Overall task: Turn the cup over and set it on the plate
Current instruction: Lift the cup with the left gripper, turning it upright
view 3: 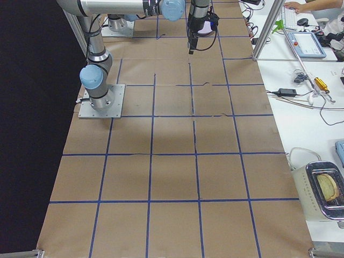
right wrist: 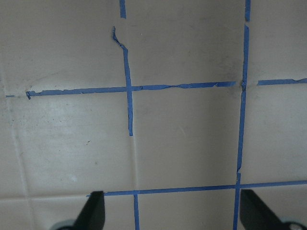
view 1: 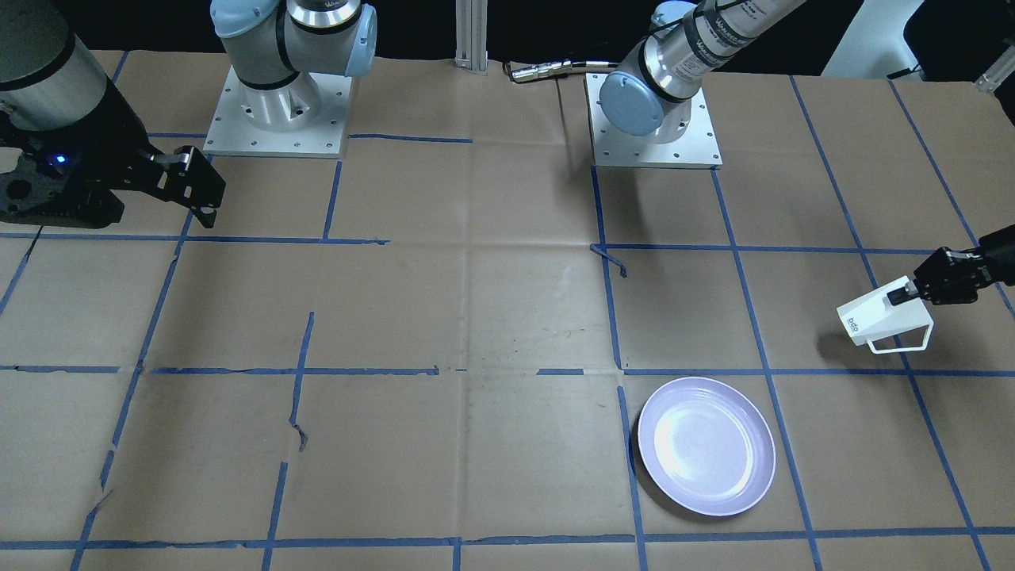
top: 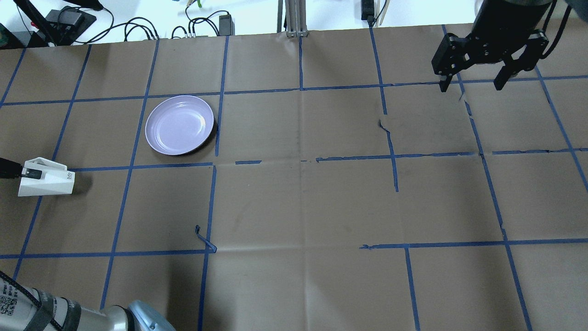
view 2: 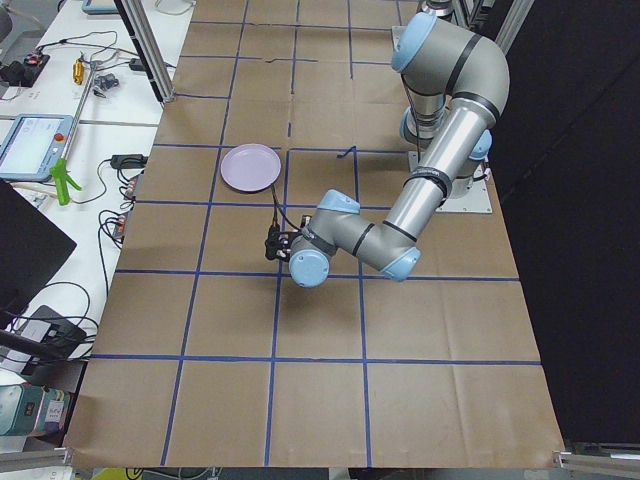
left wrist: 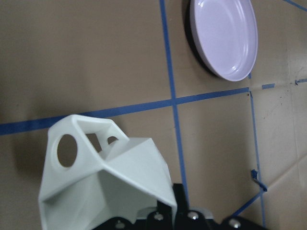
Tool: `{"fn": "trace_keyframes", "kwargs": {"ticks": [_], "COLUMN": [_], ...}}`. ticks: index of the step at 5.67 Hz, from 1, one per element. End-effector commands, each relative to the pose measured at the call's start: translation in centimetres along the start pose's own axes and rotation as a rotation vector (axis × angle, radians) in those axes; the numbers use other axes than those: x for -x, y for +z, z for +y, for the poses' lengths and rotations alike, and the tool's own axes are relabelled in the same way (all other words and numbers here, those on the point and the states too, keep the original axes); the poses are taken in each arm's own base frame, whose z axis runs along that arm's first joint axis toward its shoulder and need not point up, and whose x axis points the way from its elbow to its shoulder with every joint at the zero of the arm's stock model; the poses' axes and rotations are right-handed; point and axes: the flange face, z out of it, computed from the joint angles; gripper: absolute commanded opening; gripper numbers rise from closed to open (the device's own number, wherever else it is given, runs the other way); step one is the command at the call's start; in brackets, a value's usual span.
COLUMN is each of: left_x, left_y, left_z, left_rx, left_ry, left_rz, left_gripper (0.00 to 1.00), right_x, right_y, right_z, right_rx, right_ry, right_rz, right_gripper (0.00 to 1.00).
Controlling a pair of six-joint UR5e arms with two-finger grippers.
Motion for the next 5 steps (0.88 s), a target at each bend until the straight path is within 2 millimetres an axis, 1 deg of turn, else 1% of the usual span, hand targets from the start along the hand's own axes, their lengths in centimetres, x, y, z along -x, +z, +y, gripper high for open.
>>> {"fn": "trace_keyframes", "kwargs": {"ticks": [1,2,3,4,5], "left_x": [-10.2,-15.9,-22.1,-26.4,-30.5], "left_y": [-1.1,-0.3,2.5,5.9,10.0], "left_z": [-3.9,-6.0,-8.8,-11.8,-14.0], "left_rx": [0.017,0.041,0.074,0.104,0.123], "left_ry": [0.004,0.028,0.038,0.081,0.103], "left_rz": [-0.091,-0.141,-0.198,-0.324,-0.421], "left_gripper": [0.0,0.0,0.0,0.0,0.0], "right_x": [0.0,0.0,0.0,0.0,0.0], "right_y": [0.0,0.0,0.0,0.0,0.0], "right_z": [0.0,0.0,0.0,0.0,0.0], "right_rx": [0.0,0.0,0.0,0.0,0.0], "right_ry": [0.0,0.0,0.0,0.0,0.0], "right_rz": [0.0,0.0,0.0,0.0,0.0], "right_gripper": [1.0,1.0,1.0,1.0,1.0]}}
